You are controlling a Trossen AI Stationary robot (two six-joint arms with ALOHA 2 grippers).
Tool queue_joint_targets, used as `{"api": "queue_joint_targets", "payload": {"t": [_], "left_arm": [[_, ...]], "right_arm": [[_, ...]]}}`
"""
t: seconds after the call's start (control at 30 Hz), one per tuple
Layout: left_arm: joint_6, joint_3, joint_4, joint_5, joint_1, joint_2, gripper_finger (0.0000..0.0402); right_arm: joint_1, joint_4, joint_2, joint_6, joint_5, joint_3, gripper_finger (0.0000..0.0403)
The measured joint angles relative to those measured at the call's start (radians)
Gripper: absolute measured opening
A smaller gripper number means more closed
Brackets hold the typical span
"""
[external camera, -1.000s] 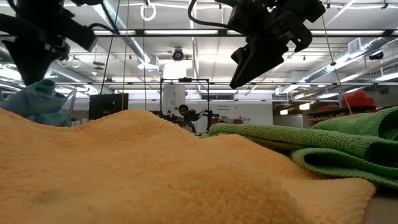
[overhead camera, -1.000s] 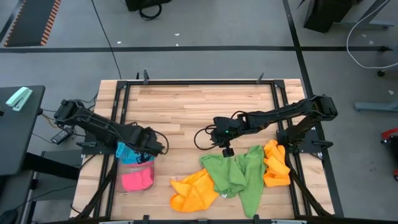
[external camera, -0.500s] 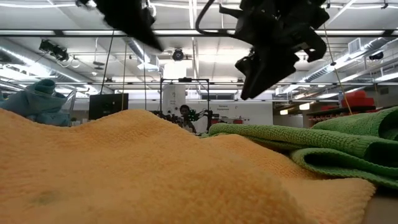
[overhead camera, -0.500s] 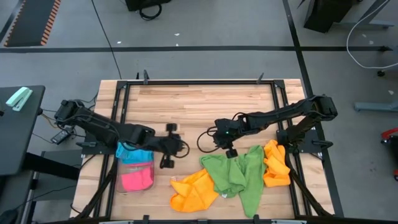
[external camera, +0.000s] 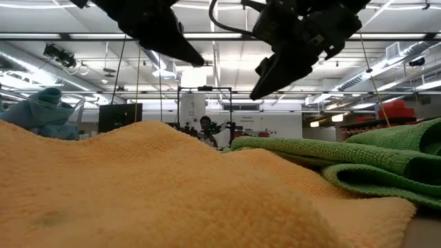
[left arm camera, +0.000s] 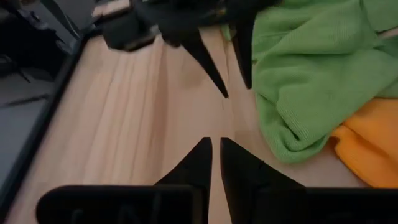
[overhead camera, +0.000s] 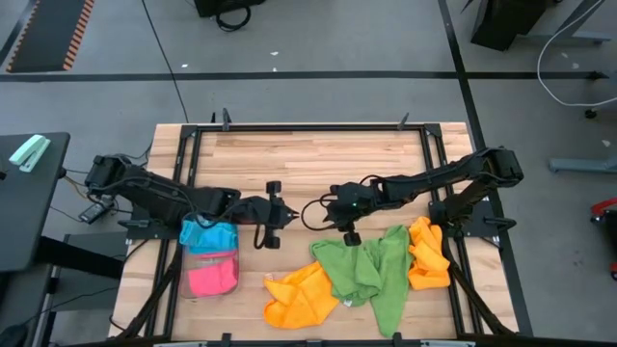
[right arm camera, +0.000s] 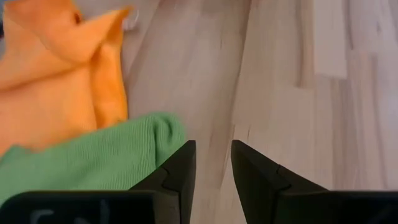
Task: Fold microfiber towels
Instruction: Fold the left yellow microfiber cloth
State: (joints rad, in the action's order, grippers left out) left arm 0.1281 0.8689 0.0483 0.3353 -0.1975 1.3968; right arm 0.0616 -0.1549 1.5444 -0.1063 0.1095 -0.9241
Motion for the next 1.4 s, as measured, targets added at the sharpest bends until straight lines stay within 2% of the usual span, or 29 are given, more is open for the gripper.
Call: {"api": "queue_joint_targets", "payload": {"t": [0.2, 0.53, 0.8, 1.03, 1.2, 1.4], "left_arm": [[-0.04, -0.038, -0.036, -0.111, 0.027, 0.0, 0.0038], [-0.125, -0.08, -0.101, -0.114, 0.007, 0.0, 0.0044], [-0.226, -0.079, -0.12, -0.113, -0.04, 0.0, 0.004], [-0.274, -0.078, -0.169, -0.141, -0.112, 0.056, 0.0047], [-0.275, -0.074, -0.264, -0.234, -0.138, 0.158, 0.0047], [-0.297, -0.029, -0.266, -0.477, -0.147, 0.286, 0.0042]], "right_arm": [[0.017, 0.033, 0.0, 0.048, -0.002, 0.0, 0.011], [0.153, 0.078, 0.0, 0.146, -0.006, 0.0, 0.011], [0.287, 0.096, 0.0, 0.217, -0.153, 0.0, 0.011], [0.362, 0.138, 0.0, 0.261, -0.189, 0.001, 0.011], [0.398, 0.142, 0.0, 0.292, -0.24, 0.001, 0.011], [0.415, 0.141, 0.0, 0.33, -0.263, 0.001, 0.011]]}}
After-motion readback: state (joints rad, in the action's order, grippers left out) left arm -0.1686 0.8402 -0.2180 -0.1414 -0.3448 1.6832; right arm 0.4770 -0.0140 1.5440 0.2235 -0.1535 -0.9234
